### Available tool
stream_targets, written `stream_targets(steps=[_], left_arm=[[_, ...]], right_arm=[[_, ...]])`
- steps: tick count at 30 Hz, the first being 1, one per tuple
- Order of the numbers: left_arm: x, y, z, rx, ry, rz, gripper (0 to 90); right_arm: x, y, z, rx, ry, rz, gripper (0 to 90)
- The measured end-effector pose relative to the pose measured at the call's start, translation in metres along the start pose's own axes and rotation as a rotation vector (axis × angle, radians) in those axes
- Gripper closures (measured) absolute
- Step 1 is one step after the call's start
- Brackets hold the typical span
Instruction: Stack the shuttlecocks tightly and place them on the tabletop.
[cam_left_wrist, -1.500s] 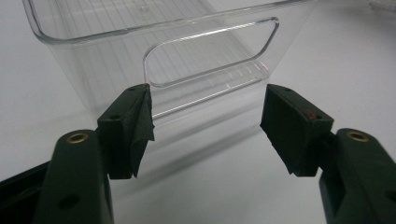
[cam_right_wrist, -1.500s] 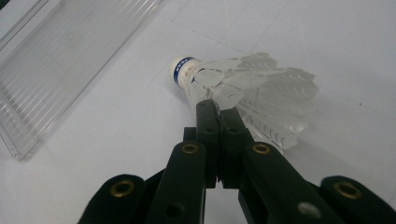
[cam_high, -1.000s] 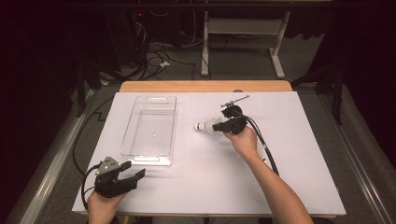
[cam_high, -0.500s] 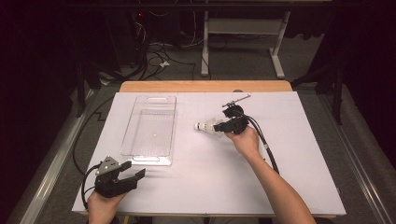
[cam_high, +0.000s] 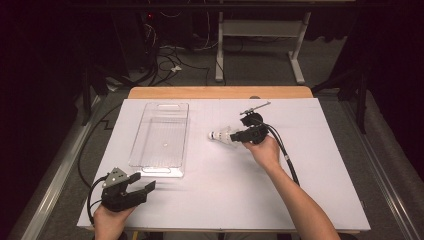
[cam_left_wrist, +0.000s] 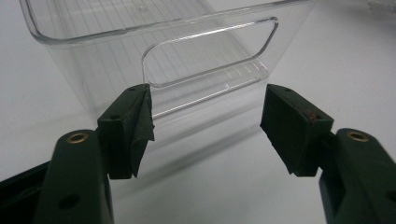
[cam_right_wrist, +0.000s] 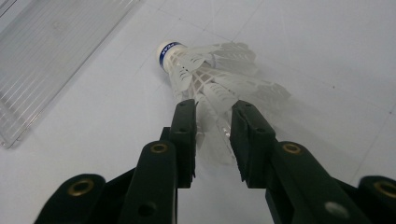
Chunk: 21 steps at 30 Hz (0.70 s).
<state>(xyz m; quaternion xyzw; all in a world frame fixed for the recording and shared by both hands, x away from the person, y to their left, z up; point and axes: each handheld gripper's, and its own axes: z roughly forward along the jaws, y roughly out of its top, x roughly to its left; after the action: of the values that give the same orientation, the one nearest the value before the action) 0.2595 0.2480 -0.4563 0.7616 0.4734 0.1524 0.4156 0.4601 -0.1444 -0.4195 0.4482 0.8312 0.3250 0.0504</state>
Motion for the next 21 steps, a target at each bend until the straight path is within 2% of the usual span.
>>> stream_targets(steps=[7, 21], left_arm=[[0.000, 0.000, 0.000, 0.001, 0.000, 0.002, 34.8], [0.001, 0.000, 0.000, 0.002, -0.002, -0.002, 34.8]], right_arm=[[-0.002, -0.003, -0.005, -0.013, 0.003, 0.012, 66.0], [-0.004, -0.004, -0.014, -0.017, -0.021, -0.004, 62.7]])
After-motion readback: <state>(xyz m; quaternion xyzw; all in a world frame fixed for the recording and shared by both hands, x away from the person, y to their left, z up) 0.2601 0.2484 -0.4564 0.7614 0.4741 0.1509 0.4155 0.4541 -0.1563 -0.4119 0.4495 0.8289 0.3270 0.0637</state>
